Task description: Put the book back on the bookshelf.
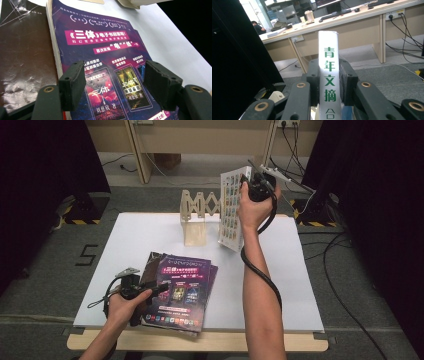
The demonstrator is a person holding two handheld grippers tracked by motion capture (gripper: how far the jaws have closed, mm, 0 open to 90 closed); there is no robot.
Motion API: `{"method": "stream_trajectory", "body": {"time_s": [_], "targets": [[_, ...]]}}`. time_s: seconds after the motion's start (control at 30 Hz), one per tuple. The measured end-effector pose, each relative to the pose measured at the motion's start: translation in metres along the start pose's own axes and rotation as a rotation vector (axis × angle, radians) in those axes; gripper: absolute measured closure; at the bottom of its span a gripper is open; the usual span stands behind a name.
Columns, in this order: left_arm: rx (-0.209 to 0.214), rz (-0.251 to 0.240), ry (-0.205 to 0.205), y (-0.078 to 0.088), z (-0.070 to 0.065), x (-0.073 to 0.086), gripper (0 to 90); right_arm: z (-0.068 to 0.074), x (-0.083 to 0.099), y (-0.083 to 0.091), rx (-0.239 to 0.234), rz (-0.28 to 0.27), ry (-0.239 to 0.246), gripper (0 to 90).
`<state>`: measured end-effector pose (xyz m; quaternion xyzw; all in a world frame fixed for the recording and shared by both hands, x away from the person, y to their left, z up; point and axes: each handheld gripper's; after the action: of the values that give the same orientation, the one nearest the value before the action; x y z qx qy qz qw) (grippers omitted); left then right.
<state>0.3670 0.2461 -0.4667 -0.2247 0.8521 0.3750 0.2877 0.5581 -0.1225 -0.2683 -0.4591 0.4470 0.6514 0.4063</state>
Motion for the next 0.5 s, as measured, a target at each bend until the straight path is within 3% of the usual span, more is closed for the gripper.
{"method": "stream_trajectory", "body": {"time_s": [0.2,0.5], "targets": [[0.001,-0.006,0.004,0.001,0.001,0.000,32.9,0.001,0.002,-0.007,-0.001,-0.009,0.004,74.0],[-0.003,-0.006,0.000,0.002,0.002,0.000,32.9,0.009,0.012,0.002,-0.010,-0.015,0.050,73.7]]}}
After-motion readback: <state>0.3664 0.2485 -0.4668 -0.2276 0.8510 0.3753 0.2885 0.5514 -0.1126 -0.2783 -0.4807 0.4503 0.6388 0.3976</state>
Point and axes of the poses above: each handheld gripper's, and its own axes: y roughly backward along the jaws, x roughly out of its underside, z roughly to its left, and after that the axes turned 7 degrees about y, right-handed
